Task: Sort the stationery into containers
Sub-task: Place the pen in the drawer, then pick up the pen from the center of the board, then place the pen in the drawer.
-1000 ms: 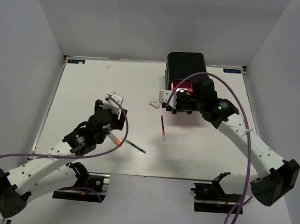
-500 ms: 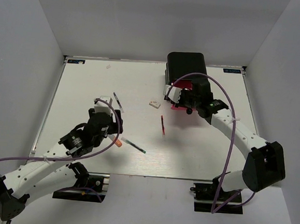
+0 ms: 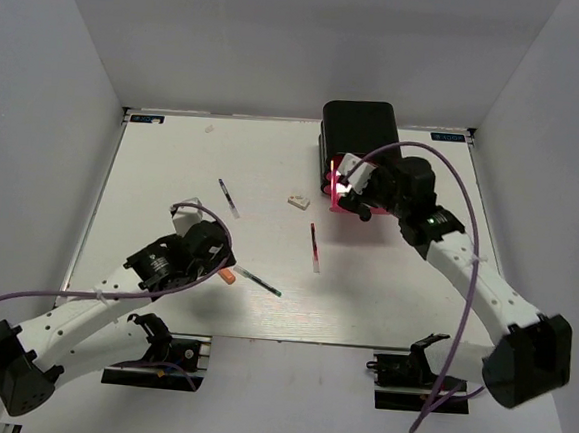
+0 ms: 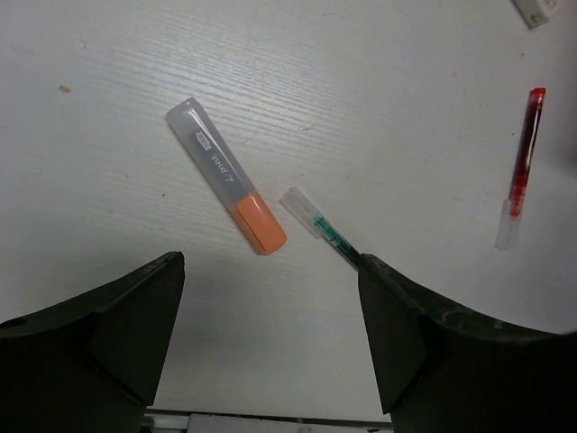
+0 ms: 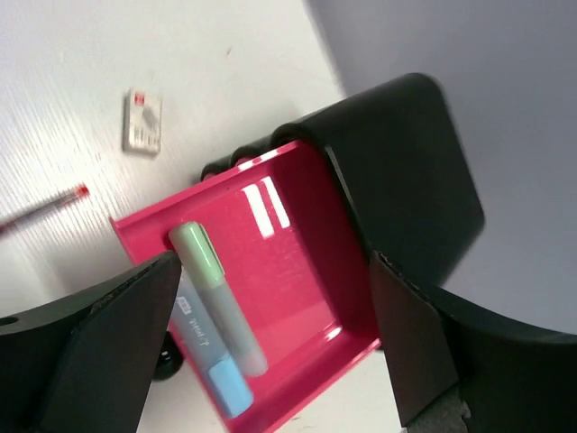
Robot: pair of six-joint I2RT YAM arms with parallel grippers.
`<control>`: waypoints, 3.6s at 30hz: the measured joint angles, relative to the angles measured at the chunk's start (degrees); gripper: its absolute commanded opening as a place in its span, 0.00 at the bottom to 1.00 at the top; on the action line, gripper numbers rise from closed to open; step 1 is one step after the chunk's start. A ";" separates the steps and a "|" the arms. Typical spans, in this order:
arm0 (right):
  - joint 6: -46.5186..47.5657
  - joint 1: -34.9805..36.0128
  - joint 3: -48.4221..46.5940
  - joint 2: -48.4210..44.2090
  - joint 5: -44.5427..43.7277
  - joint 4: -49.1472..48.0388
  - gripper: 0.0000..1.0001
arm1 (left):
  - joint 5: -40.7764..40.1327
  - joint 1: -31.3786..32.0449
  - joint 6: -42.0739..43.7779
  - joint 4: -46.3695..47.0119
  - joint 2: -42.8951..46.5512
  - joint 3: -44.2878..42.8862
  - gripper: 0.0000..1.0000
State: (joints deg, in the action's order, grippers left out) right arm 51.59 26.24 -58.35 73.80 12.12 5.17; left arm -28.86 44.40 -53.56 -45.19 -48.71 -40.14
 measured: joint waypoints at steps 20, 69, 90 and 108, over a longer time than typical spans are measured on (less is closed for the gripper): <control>-32.63 -3.65 17.94 -23.63 3.41 -3.98 0.10 | 2.82 -3.08 -11.08 -0.79 -22.23 -2.60 0.67; -36.74 -9.90 25.49 -29.20 2.97 -8.44 0.27 | 19.23 -12.35 12.52 8.70 -26.40 -20.52 0.01; -38.86 -13.40 26.45 -28.24 -6.03 -11.80 0.24 | 53.16 -5.86 49.81 28.89 -66.40 -62.97 0.05; -39.17 -14.99 27.04 -27.93 -4.17 -11.87 0.53 | 44.41 -0.85 52.35 30.25 -72.57 -68.70 0.65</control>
State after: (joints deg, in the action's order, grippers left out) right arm 12.43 11.25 -31.31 45.87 7.94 -6.70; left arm 15.55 43.55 -1.21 -14.94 -121.27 -108.84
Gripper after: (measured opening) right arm 0.531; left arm 0.639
